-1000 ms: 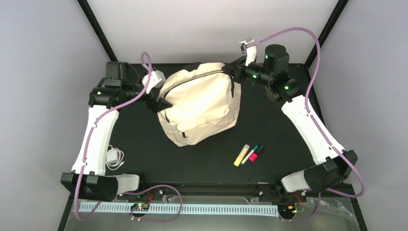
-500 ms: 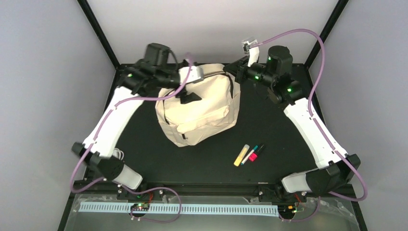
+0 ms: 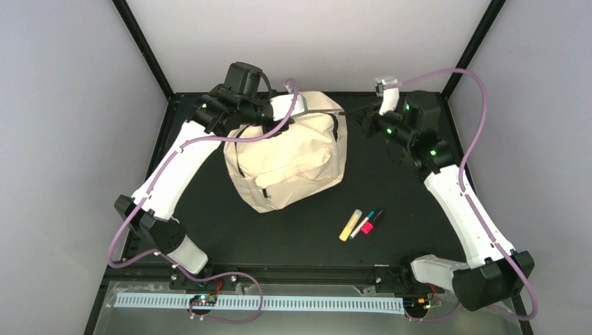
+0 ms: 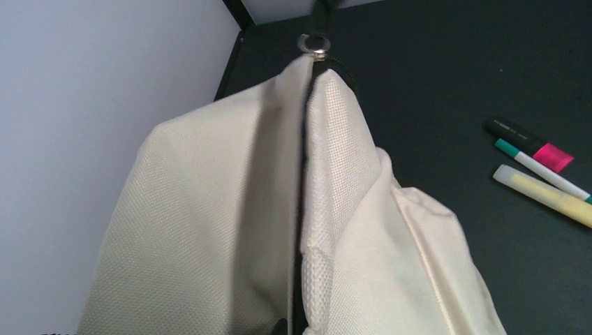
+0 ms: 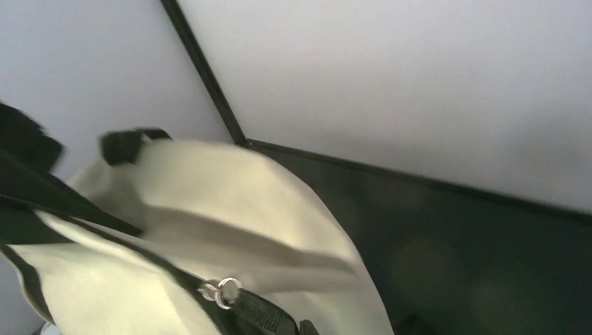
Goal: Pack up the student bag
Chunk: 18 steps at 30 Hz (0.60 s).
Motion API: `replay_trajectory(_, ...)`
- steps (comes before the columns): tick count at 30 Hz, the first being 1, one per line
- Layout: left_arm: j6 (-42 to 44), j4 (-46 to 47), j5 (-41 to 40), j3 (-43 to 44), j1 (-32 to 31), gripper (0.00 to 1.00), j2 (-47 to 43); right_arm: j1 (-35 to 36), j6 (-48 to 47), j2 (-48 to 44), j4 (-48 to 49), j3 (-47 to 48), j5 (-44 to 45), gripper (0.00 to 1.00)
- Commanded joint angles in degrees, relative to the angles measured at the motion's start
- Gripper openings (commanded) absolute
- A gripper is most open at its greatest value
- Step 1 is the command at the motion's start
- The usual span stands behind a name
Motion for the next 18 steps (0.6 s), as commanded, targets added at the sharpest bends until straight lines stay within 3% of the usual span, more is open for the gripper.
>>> replay_trajectory(1,-1.52,2.61,-1.78,-1.67,1.88,0.01,-5.94,-5.79,3.06,-3.80,1.99,-10.79,6.76,0.01)
replay_trajectory(5,-1.93,2.13,1.55,-1.93,3.61,0.02,-7.54,-8.03,6.23,-4.47,4.92,-19.96,8.01,0.01)
replay_trajectory(10,-6.21,0.25,15.79,0.49,9.76,0.02,-7.50,-9.14,7.94,-2.33,8.35,-27.83,8.84,0.01)
replay_trajectory(18,-8.30,1.60,21.07,0.24,11.76,0.02,-8.90,-9.29,9.65,4.56,15.12,-30.76,3.14,0.01)
